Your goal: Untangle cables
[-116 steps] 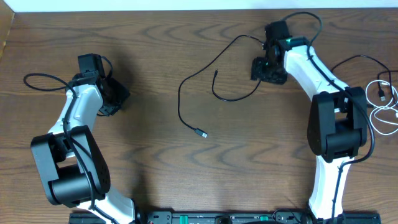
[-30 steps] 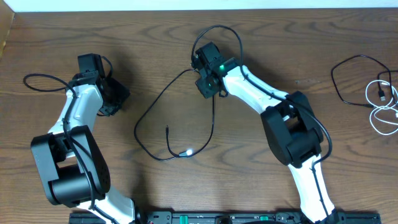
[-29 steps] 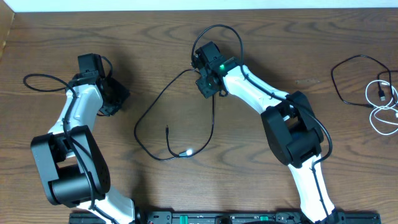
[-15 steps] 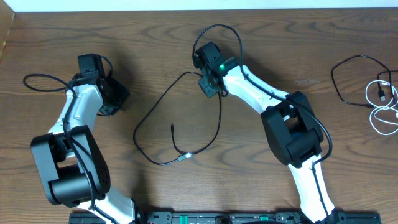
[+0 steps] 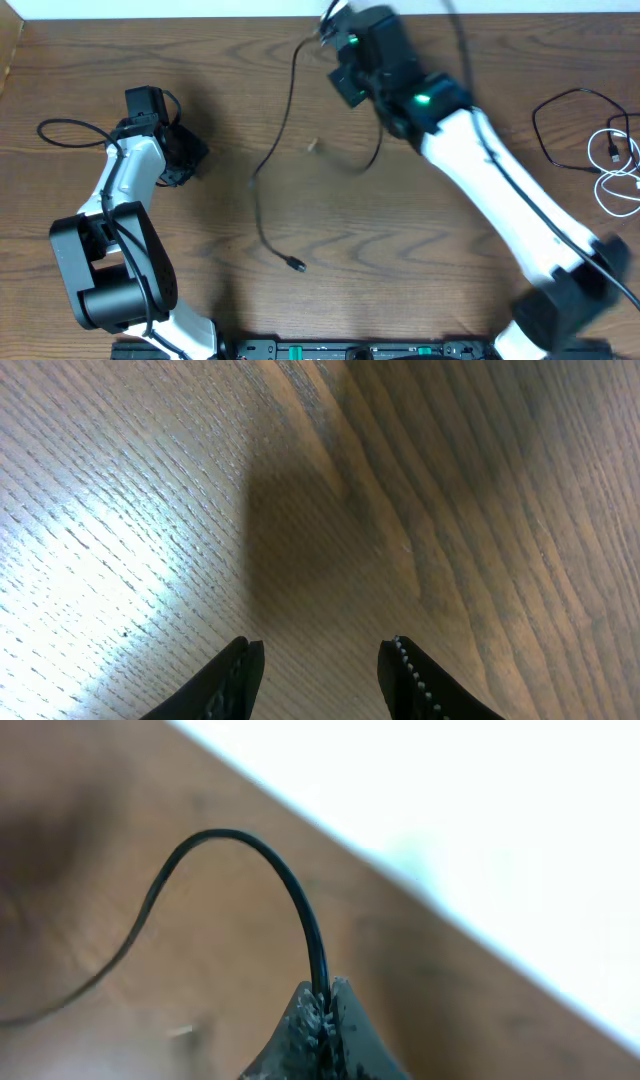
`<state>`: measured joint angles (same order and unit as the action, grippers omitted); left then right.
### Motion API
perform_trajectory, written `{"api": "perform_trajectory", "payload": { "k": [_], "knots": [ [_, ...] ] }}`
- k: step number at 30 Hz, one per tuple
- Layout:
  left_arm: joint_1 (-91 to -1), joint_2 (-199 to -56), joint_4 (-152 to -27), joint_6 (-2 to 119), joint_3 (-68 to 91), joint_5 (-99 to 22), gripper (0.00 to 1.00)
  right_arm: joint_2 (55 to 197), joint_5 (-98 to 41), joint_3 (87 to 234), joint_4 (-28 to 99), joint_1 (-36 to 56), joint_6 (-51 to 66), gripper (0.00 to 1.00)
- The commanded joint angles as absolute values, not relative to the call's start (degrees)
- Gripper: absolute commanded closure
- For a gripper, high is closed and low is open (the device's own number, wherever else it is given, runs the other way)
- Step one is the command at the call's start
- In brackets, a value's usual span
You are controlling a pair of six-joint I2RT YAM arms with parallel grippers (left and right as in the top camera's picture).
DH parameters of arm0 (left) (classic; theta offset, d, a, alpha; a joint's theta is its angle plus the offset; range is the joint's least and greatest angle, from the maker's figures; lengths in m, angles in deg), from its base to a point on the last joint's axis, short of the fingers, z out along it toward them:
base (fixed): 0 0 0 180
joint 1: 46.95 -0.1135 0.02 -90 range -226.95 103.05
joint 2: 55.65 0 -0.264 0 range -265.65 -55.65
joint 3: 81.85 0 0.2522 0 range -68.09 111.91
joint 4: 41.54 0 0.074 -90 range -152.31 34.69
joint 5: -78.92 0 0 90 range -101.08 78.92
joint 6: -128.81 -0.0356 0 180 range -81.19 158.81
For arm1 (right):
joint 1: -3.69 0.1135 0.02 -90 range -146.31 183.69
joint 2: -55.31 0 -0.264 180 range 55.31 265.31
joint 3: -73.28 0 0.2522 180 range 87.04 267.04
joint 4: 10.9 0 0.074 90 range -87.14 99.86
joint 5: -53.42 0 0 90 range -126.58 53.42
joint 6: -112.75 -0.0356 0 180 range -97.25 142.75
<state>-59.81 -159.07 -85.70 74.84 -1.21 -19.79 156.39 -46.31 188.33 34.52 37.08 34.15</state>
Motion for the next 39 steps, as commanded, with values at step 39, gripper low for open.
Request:
{"api": "perform_trajectory", "payload": {
  "k": [39],
  "knots": [
    [-59.7,-159.4,-85.9,75.1,-1.5,-19.7,0.57,139.2,-81.4,188.6,49.5,6.5,6.9,0.99]
  ]
}}
